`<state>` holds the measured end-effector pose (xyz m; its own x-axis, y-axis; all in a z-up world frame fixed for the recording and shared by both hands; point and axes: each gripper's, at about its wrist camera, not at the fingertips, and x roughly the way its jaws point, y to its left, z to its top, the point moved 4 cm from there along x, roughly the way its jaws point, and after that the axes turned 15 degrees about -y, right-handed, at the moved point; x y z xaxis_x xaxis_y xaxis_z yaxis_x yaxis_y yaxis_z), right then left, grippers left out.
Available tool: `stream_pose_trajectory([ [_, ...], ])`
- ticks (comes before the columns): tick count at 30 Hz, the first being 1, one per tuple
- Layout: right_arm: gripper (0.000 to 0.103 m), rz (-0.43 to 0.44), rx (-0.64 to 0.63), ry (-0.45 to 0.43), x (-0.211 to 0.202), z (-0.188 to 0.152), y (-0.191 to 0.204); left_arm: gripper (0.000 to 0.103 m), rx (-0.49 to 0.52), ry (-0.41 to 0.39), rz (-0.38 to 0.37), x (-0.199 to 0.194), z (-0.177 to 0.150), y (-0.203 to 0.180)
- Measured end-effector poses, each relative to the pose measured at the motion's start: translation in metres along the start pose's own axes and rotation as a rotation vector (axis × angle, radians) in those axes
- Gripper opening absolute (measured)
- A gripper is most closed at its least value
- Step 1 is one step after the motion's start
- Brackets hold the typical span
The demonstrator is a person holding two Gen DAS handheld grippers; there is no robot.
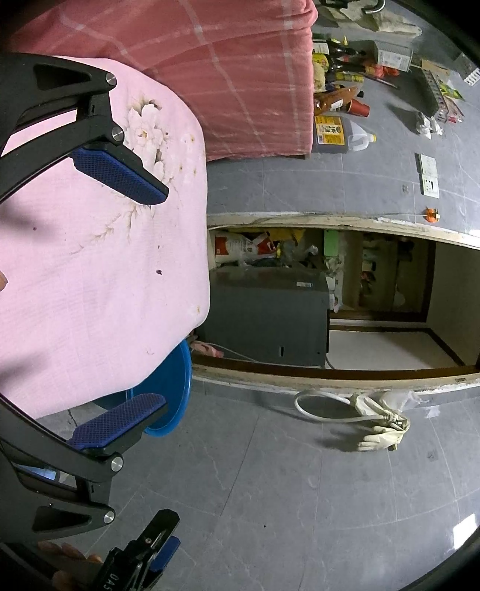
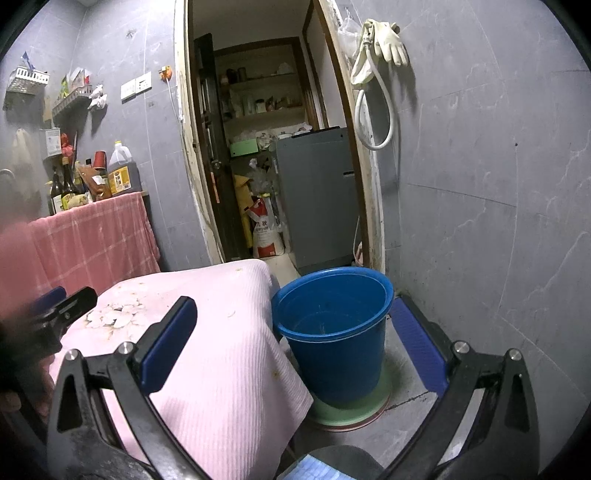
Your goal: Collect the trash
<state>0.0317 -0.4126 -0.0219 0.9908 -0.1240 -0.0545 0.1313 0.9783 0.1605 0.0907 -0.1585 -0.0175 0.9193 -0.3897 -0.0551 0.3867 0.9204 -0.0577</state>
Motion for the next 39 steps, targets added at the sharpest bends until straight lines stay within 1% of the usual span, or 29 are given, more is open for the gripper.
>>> stream_pose_trajectory([
  [33, 0.103, 0.009, 0.01, -0.013, 0.002, 0.0057, 0.0009, 0.101, -0.002, 0.001, -0.001, -0.0015, 0.0, 0.0001],
  [39, 0.103, 0.01, 0.01, -0.013, 0.0018, 0.0057, 0.0011, 0.101, -0.001, 0.004, 0.016, -0.0022, 0.0009, 0.0007],
])
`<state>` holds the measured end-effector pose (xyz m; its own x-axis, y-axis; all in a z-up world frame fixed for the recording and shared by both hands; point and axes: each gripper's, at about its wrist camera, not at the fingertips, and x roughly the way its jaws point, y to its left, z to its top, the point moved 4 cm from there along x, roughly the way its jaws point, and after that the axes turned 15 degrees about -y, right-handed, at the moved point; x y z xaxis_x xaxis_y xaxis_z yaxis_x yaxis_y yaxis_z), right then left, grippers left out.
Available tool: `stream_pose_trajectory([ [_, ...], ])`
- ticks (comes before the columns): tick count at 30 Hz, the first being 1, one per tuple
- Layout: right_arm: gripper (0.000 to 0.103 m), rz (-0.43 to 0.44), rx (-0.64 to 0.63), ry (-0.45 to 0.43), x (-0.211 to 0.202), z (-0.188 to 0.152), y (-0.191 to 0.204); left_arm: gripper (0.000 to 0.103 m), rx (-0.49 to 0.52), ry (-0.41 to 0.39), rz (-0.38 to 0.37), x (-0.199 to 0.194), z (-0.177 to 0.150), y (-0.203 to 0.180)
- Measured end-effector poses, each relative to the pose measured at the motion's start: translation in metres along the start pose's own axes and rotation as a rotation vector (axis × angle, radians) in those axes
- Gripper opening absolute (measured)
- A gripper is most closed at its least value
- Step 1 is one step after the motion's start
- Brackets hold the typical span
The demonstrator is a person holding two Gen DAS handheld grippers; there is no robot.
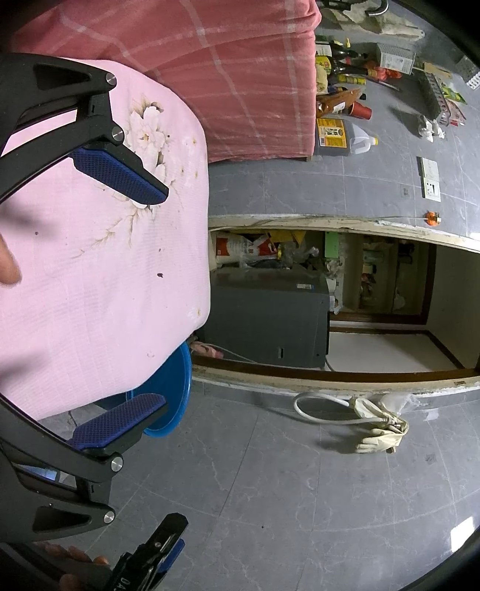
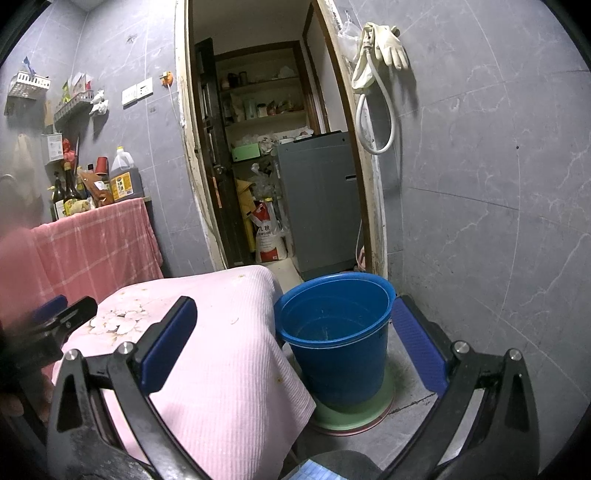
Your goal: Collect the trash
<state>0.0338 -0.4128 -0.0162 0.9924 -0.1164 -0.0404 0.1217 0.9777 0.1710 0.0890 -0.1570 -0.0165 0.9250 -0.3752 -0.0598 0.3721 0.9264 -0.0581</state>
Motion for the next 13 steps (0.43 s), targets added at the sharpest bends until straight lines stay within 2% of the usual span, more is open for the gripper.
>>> stream_pose_trajectory([
  [13, 0.103, 0.0, 0.001, 0.001, -0.0002, -0.0005, 0.0011, 0.101, 0.015, -0.003, -0.002, 0.0016, -0.0019, -0.0007],
])
